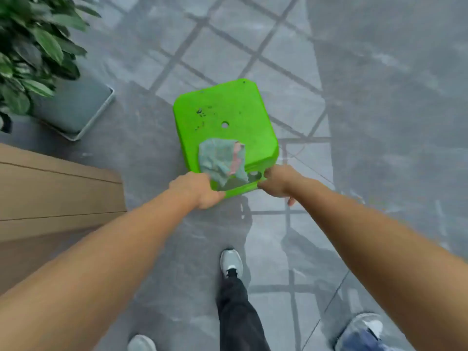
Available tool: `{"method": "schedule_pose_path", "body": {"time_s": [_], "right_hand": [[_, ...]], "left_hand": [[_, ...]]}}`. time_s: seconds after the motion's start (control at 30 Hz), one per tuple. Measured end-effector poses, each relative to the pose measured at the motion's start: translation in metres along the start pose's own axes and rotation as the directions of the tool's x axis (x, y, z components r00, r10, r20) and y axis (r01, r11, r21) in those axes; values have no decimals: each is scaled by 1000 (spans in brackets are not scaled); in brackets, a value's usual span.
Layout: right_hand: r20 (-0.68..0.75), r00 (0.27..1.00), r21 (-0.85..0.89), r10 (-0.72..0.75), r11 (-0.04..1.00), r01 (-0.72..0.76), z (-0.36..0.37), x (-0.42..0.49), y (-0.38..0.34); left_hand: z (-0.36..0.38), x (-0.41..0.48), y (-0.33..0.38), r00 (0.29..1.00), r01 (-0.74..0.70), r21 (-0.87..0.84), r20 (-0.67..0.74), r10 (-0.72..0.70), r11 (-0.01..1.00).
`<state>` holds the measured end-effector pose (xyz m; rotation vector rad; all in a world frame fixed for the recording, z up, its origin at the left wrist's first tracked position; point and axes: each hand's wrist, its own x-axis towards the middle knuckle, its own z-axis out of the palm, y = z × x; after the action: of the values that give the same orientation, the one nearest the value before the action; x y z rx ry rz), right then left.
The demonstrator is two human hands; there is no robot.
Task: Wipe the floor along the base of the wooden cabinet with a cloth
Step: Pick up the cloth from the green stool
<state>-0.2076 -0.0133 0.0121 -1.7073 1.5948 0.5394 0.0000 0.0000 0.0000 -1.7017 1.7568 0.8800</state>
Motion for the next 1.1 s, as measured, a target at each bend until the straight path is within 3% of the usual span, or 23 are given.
{"method": "schedule_pose_path", "body": {"time_s": [0.1,0.23,0.37,0.47,0.53,0.67,0.77,0.87,0.97,1.1], "right_hand": [[-177,983,131,47,991,-24,38,61,-9],[-492,862,336,123,940,58,88,124,-34],[-678,687,501,261,848,174,141,143,-55],[-699,669,597,252,721,353,184,134,-72],[-679,706,590,198,720,365,221,126,-81],[-497,868,529,-6,790,309,319,135,-86],[-369,917,443,-152,838,317,384,168,-94],[-272,918,336,-289,865,372,441,214,-108],[-217,867,191,-449,851,489,487,265,-125],[-133,781,51,-610,783,620,535,317,-150]], "left_hand": [[24,52,-5,974,10,-129,-224,-39,992],[53,110,-15,878,-45,-432,-448,-171,901],[94,128,-23,746,-280,-617,-622,-237,736],[133,123,-33,680,-426,-649,-689,-250,630],[171,117,-50,682,-412,-722,-649,-337,556],[284,122,-104,791,-203,-910,-370,-487,362],[373,137,-149,823,-95,-965,-214,-527,243],[450,157,-183,824,-20,-993,-82,-560,115],[505,179,-211,820,-64,-995,-7,-572,-80],[554,198,-246,797,-84,-983,33,-603,-164]]}}
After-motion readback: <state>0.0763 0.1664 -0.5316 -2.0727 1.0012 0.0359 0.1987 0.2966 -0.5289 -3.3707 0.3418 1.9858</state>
